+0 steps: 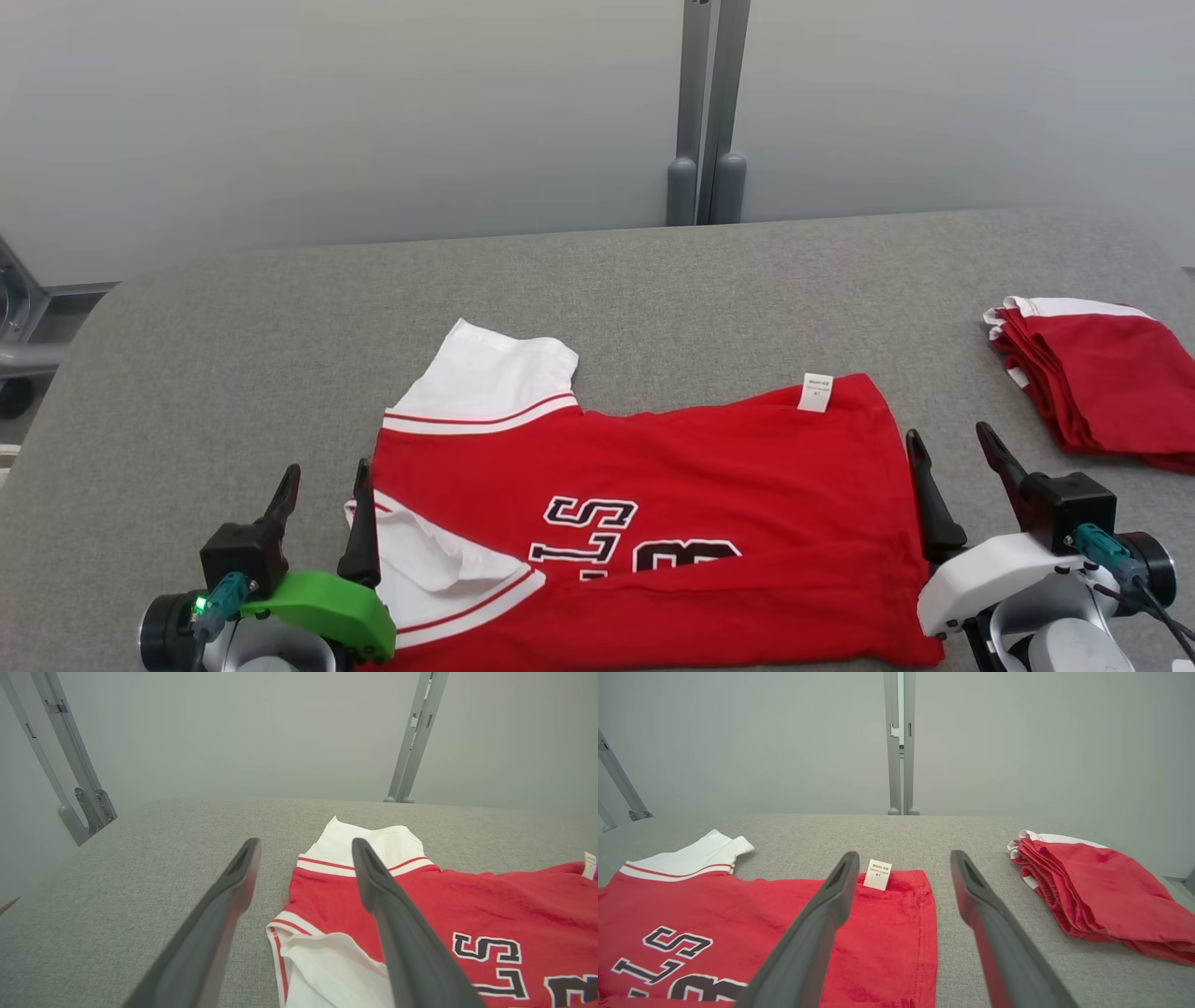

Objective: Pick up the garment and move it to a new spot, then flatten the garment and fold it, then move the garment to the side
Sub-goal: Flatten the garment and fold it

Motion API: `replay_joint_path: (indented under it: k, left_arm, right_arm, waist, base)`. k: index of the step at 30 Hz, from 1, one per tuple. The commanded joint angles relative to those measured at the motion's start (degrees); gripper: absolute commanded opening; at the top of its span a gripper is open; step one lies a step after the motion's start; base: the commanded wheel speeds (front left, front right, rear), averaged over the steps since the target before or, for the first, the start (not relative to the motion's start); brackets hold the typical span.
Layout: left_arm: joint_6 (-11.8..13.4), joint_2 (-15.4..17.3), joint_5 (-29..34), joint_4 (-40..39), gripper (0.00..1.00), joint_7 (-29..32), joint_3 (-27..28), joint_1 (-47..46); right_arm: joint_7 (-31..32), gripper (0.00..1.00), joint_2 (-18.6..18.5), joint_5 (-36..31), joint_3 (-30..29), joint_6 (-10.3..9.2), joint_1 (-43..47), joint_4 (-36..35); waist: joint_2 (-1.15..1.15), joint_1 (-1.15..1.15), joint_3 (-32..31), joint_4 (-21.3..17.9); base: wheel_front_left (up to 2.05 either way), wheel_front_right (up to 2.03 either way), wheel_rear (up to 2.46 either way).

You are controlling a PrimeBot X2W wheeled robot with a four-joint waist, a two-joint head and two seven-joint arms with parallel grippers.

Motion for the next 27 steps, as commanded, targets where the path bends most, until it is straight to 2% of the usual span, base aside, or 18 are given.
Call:
replay_joint_path:
  k: [1, 15, 21, 22, 23, 27]
  left_arm:
    - [-0.12, 0.40, 0.14, -0.25, 1.00, -0.02, 0.09, 0.18]
    - [-0.45, 0.23, 0.76, -0.84, 1.00, -0.02, 0.22, -0.62]
    - [-1.55, 1.05, 1.38, -0.21, 1.00, 0.45, -0.65, -3.88]
    - [-1.90, 1.37, 1.60, -0.01, 1.00, 1.14, -0.94, -5.05]
    - [-2.89, 1.98, 2.03, 0.44, 1.00, 2.94, -1.75, -8.31]
    - [-4.46, 3.10, 3.33, 1.82, 1.00, 7.13, -3.44, -16.48]
  right_arm:
    - [-0.22, 1.00, -0.03, 0.44, -0.01, -0.05, 0.10, 0.20]
    - [0.56, 1.00, 0.21, 0.66, 0.18, -0.05, -0.64, -0.20]
    - [3.94, 1.00, 0.00, 3.14, 1.55, -0.05, -2.94, -0.73]
    - [5.79, 1.00, -0.65, 4.21, 2.31, -0.04, -3.58, -0.91]
    - [10.72, 1.00, -3.58, 5.39, 4.36, -0.05, -5.59, -1.49]
    - [22.58, 1.00, -9.55, 8.88, 8.32, -0.05, -10.87, -2.49]
  waist:
    - [0.00, 0.00, 0.08, 0.03]
    - [0.00, 0.00, 1.31, 0.45]
    - [0.00, 0.00, 3.17, 0.25]
    - [0.00, 0.00, 3.97, 0.19]
    - [0.00, 0.00, 6.23, 0.15]
    - [0.00, 0.00, 11.58, -0.40]
  base:
    - [0.00, 0.00, 0.00]
    - [0.00, 0.00, 0.00]
    - [0.00, 0.00, 0.00]
    - [0.00, 0.00, 0.00]
    - [0.00, 0.00, 0.00]
    - [0.00, 0.00, 0.00]
